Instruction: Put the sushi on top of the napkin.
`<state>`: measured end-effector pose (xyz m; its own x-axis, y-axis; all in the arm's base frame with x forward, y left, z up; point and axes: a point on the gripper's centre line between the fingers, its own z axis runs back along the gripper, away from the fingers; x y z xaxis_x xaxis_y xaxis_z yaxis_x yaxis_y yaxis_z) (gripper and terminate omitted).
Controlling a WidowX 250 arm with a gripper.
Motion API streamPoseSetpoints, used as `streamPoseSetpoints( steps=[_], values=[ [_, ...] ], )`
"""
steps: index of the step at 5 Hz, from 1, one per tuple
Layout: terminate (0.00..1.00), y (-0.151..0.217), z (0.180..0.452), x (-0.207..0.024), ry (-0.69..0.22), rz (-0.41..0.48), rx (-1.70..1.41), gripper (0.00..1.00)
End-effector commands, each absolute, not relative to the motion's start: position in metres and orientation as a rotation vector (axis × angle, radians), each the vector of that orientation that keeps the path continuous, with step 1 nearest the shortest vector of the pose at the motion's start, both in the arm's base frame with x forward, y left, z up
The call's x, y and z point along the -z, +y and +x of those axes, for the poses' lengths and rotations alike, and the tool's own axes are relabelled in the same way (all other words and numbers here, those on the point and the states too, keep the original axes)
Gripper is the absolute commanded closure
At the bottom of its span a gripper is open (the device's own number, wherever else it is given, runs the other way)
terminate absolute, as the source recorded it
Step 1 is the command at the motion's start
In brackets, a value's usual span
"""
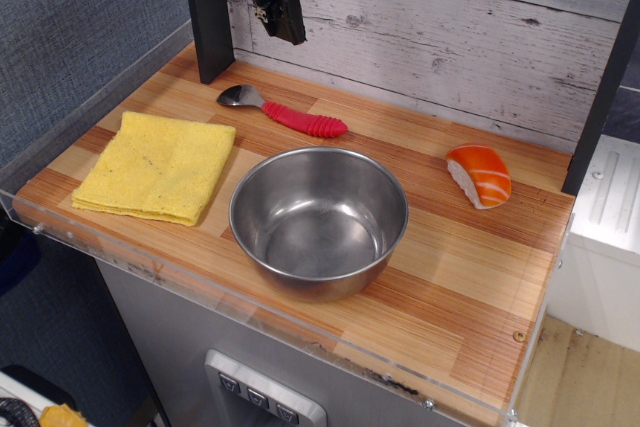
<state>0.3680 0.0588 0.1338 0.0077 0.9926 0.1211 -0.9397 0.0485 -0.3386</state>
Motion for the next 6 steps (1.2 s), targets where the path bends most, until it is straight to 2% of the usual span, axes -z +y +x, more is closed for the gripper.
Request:
streamPoseSetpoints(
  steps=[1, 4, 6],
  values=[
    [0.0, 0.059, 0.368, -0.134, -0.365, -0.179, -1.523, 0.0],
    [0.0, 0.004, 0.378, -0.139, -0.385, -0.171, -1.319, 0.0],
    [0.0, -0.03, 0.378, -0.117, -0.328, -0.154, -1.153, 0.0]
  ],
)
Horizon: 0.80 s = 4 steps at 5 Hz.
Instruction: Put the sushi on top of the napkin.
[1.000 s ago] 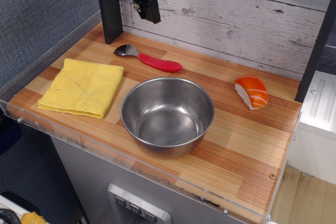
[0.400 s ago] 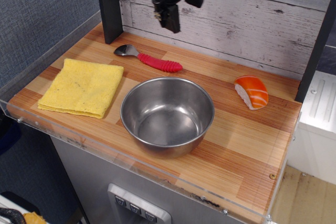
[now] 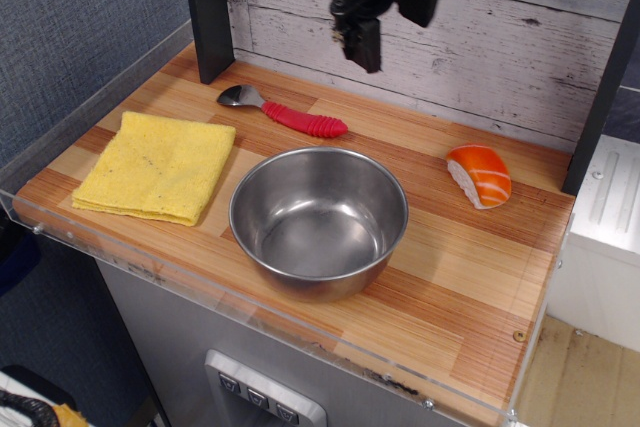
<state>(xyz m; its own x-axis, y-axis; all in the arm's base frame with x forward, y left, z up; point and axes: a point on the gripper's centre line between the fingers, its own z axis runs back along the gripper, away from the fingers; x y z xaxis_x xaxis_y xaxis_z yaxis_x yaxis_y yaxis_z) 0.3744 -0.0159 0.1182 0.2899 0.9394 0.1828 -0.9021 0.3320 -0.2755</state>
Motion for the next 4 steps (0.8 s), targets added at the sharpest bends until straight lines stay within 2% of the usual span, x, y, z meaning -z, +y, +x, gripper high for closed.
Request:
streamPoseSetpoints(
  steps=[1, 4],
  values=[
    [0.0, -0.045, 0.384, -0.105, -0.307, -0.131, -1.091, 0.0],
    [0.0, -0.079, 0.385, -0.061, -0.204, -0.119, -0.972, 0.0]
  ],
)
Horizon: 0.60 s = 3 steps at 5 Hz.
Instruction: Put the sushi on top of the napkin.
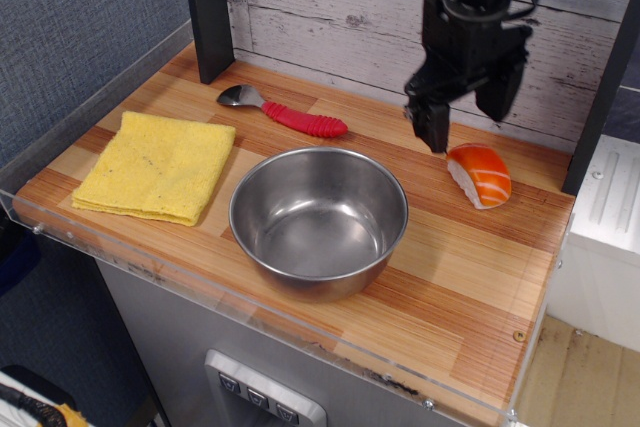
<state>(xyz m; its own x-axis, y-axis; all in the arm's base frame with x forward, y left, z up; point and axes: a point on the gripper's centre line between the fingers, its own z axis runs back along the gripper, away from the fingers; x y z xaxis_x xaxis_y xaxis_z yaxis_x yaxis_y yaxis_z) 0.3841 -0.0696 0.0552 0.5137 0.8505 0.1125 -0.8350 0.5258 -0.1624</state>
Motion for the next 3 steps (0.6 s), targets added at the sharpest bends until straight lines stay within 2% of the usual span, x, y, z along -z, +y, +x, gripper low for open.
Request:
streamPoseSetpoints(
  steps=[1, 2, 3],
  values=[
    [0.0, -0.083, 0.381, -0.049, -0.165, -0.094, -0.937, 0.0],
    [0.0, -0.088, 0.38, -0.038, -0.123, -0.104, -0.905, 0.0],
    [0.0, -0.09, 0.378, -0.03, -0.084, -0.09, -0.902, 1.0]
  ],
)
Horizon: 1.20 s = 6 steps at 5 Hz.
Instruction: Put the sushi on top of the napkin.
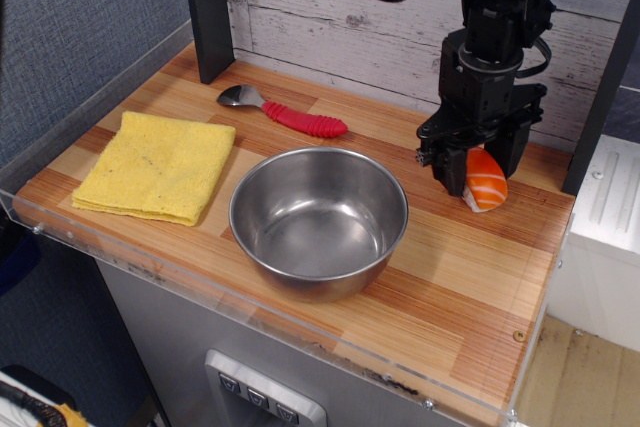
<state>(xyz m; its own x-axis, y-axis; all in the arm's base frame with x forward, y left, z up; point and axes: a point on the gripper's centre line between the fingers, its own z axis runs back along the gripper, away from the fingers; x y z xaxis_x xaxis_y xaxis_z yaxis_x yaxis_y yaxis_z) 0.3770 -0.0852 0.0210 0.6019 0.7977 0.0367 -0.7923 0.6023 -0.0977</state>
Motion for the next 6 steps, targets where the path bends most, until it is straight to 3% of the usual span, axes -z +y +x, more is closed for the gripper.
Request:
streamPoseSetpoints(
  steps=[1, 3, 6],
  values=[
    [0.0, -0.088, 0.375, -0.03, -0.087, -0.087, -0.906, 1.0],
    [0.0, -0.088, 0.376, -0.041, -0.121, -0.123, -0.896, 1.0],
    [0.0, -0.079, 0.371, -0.103, -0.222, -0.256, -0.868, 1.0]
  ],
)
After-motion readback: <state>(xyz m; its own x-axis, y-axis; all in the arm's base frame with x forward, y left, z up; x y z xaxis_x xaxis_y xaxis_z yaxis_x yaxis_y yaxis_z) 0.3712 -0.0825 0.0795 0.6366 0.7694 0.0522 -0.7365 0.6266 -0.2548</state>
